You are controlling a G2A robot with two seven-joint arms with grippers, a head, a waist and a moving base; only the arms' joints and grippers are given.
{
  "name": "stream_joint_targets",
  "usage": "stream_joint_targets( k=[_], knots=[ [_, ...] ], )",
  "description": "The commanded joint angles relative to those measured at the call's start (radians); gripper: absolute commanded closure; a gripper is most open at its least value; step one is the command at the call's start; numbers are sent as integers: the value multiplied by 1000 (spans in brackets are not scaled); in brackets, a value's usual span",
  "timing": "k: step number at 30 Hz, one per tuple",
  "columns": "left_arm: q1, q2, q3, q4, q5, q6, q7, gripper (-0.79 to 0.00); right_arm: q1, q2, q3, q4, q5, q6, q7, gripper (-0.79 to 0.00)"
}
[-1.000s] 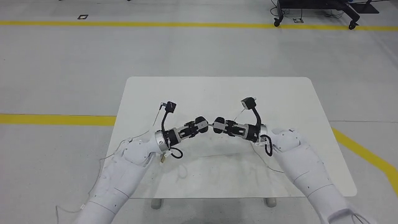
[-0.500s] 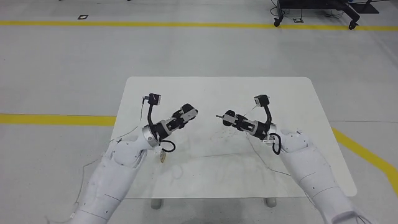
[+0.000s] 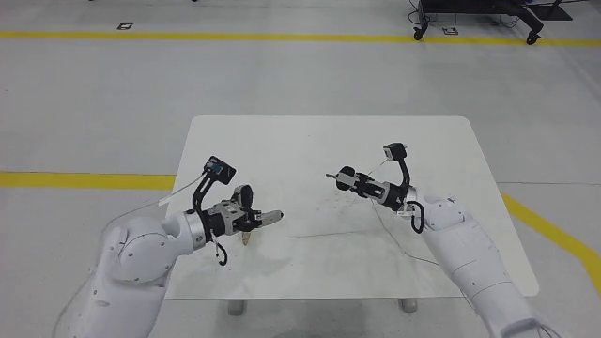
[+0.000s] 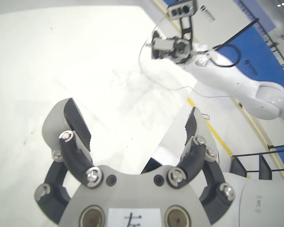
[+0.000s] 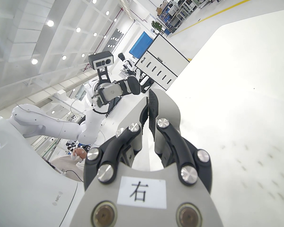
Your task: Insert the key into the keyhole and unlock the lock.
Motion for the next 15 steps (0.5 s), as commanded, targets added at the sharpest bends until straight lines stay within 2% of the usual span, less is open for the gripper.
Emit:
stream_joint_targets(
  k=[1, 5, 8, 15],
  knots=[
    [45, 5, -19, -38, 76, 38, -2, -785, 0, 0, 0, 0, 0, 0, 0, 0],
    [143, 14, -29, -137, 218, 118, -25, -785, 0, 0, 0, 0, 0, 0, 0, 0],
    [186, 19, -15, -176, 345, 171, -45, -785, 0, 0, 0, 0, 0, 0, 0, 0],
    [207, 20, 66, -139, 474, 228, -43, -785, 0, 0, 0, 0, 0, 0, 0, 0]
  ],
)
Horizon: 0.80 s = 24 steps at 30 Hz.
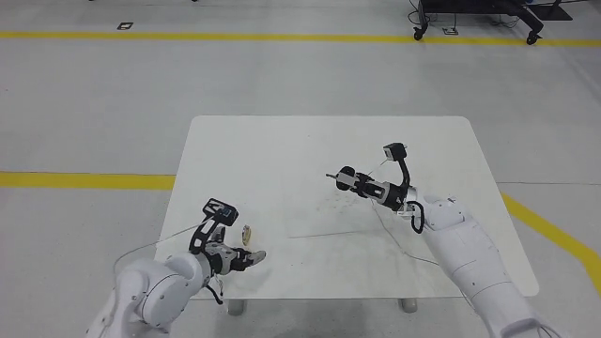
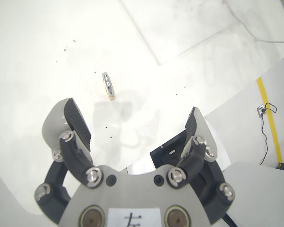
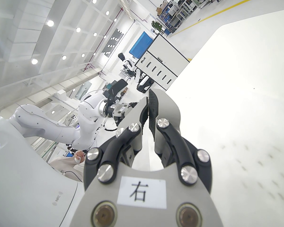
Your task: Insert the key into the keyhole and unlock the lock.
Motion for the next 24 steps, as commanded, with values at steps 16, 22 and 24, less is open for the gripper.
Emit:
stream_joint_targets(
  k=[16, 22, 24],
  knots=[
    [-29, 2, 48, 119, 103, -2, 116, -348, 0, 0, 0, 0, 0, 0, 0, 0],
    [-61, 2, 64, 169, 109, -24, 133, -314, 0, 0, 0, 0, 0, 0, 0, 0],
    [-71, 2, 68, 172, 106, -26, 141, -311, 0, 0, 0, 0, 0, 0, 0, 0]
  ],
)
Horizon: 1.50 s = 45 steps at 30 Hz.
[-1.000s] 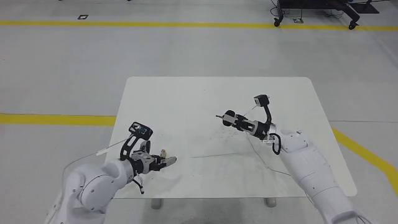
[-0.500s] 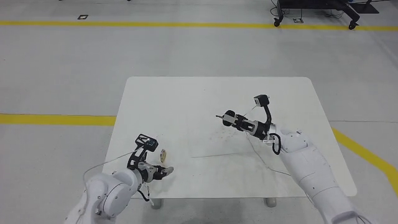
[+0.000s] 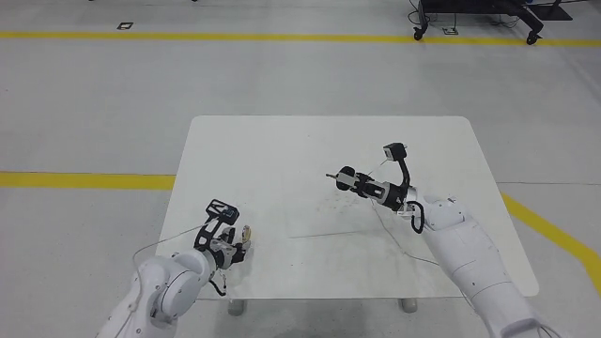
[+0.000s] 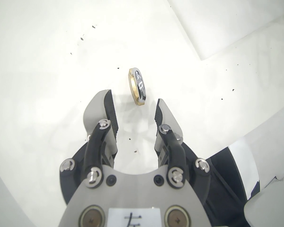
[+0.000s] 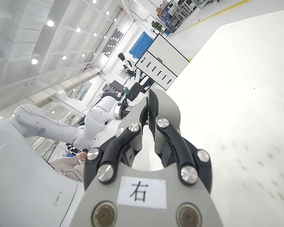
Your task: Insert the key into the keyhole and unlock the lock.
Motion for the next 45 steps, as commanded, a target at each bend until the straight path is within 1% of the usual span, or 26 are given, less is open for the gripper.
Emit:
stream_joint_targets(
  k=[1, 3, 6, 9, 12, 14, 19, 21, 24, 28, 31, 34, 45],
  knots=[
    [-8, 0, 2, 2, 1, 0, 9, -314, 0, 0, 0, 0, 0, 0, 0, 0],
    [-13, 0, 2, 3, 10, 1, 15, -326, 0, 0, 0, 0, 0, 0, 0, 0],
    [-16, 1, 4, 9, 11, 2, 30, -366, 0, 0, 0, 0, 0, 0, 0, 0],
    [-19, 1, 7, 13, 9, -3, 37, -357, 0, 0, 0, 0, 0, 0, 0, 0],
    [-28, 1, 17, 25, 8, -16, 43, -314, 0, 0, 0, 0, 0, 0, 0, 0],
    [-39, 0, 25, 35, 9, -20, 48, 0, 0, 0, 0, 0, 0, 0, 0, 0],
    [-59, 1, 34, 53, 30, -19, 39, 0, 0, 0, 0, 0, 0, 0, 0, 0],
    [-63, 3, 31, 51, 52, -14, 17, 0, 0, 0, 0, 0, 0, 0, 0, 0],
    [-60, 4, 25, 45, 54, -12, 23, 0, 0, 0, 0, 0, 0, 0, 0, 0],
    [-57, 4, 22, 45, 44, -21, 53, 0, 0, 0, 0, 0, 0, 0, 0, 0],
    [-59, 2, 17, 58, -19, -36, 114, 0, 0, 0, 0, 0, 0, 0, 0, 0],
    [-68, 0, 15, 84, -68, -69, 158, 0, 0, 0, 0, 0, 0, 0, 0, 0],
    [-70, 0, 17, 85, -67, -74, 164, 0, 0, 0, 0, 0, 0, 0, 0, 0]
  ],
)
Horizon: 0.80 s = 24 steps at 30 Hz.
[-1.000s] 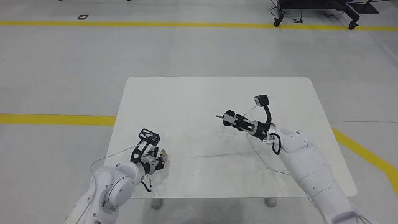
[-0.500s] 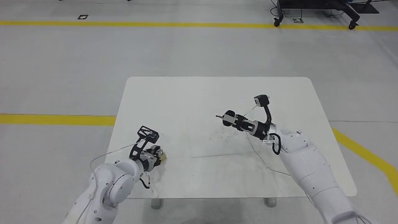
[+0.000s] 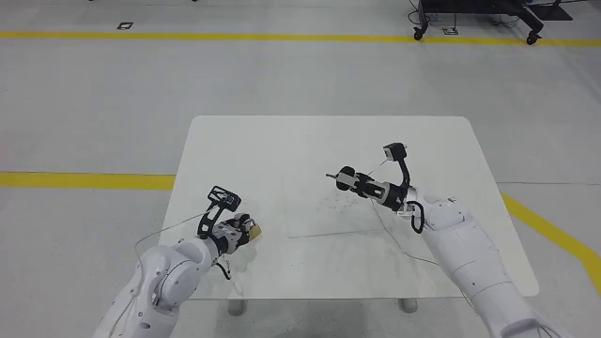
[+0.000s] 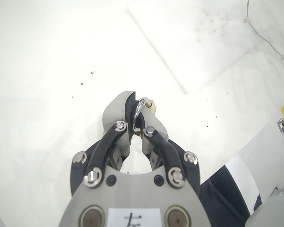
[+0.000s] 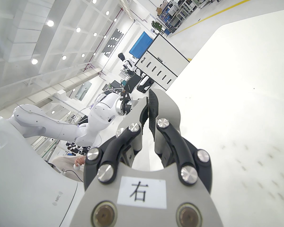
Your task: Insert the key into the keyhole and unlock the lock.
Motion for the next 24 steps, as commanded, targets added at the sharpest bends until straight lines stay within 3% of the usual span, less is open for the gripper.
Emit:
stream_joint_targets(
  k=[1, 4, 8, 11, 17, 24],
  knots=[
    [0, -3, 0, 1, -42, 5, 35, 0, 0, 0, 0, 0, 0, 0, 0, 0],
    [-24, -15, -13, 70, -322, -3, 89, 0, 0, 0, 0, 0, 0, 0, 0, 0],
    [-113, -28, -19, 205, -756, -46, -16, 0, 0, 0, 0, 0, 0, 0, 0, 0],
    [-181, -40, 4, 317, -970, -61, -69, 0, 0, 0, 0, 0, 0, 0, 0, 0],
    [-301, -73, 90, 535, -1297, -77, -134, 0, 0, 0, 0, 0, 0, 0, 0, 0],
    [-386, -111, 163, 732, -1531, -119, -162, 0, 0, 0, 0, 0, 0, 0, 0, 0]
  ],
)
